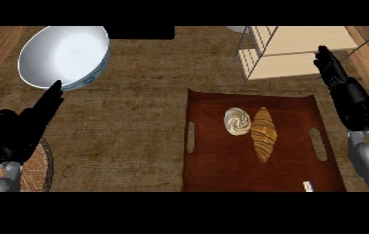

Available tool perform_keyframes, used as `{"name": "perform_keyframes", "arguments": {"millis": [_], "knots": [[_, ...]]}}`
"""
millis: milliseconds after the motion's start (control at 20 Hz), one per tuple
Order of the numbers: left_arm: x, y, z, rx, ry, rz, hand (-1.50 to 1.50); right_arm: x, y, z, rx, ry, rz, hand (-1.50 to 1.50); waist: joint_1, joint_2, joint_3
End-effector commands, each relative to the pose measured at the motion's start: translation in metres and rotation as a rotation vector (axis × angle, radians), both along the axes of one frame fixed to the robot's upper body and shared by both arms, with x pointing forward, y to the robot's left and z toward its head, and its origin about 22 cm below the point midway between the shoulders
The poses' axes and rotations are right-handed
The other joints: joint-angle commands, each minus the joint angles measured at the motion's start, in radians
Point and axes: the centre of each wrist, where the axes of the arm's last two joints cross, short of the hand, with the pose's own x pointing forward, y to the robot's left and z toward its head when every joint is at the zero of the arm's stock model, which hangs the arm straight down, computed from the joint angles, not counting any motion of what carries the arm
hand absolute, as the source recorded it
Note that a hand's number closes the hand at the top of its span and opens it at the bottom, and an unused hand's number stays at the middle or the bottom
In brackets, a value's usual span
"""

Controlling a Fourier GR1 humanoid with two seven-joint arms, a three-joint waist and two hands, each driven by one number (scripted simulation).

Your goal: Pick the croissant from the tray and place it in the tiered shelf

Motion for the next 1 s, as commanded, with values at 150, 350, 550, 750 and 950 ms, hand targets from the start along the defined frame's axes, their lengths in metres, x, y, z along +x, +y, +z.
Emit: {"name": "perform_keyframes", "arguments": {"millis": [150, 350, 550, 750, 950], "knots": [[-0.013, -0.002, -0.042, -0.165, 0.136, 0.156, 0.0, -0.04, -0.048, 0.015, -0.015, -0.145, -0.289, 1.5, -0.063, -0.024, 0.005], [-0.028, -0.008, -0.055, -0.29, 0.186, 0.199, 0.0, -0.097, -0.117, -0.049, -0.249, 0.227, -0.691, 1.5, -0.083, -0.004, 0.002], [-0.032, -0.023, -0.073, -0.328, 0.229, 0.197, 0.0, -0.129, -0.086, -0.067, 0.007, 0.164, -0.676, -1.5, -0.061, -0.017, 0.006], [-0.018, -0.045, -0.075, -0.311, 0.231, 0.178, 0.0, -0.155, -0.07, -0.064, -0.021, 0.14, -0.49, -1.5, -0.042, -0.014, 0.007], [-0.01, -0.036, -0.062, -0.321, 0.222, 0.159, 0.0, -0.155, -0.063, -0.018, -0.05, 0.196, -0.35, -1.5, -0.022, -0.015, 0.007]]}}
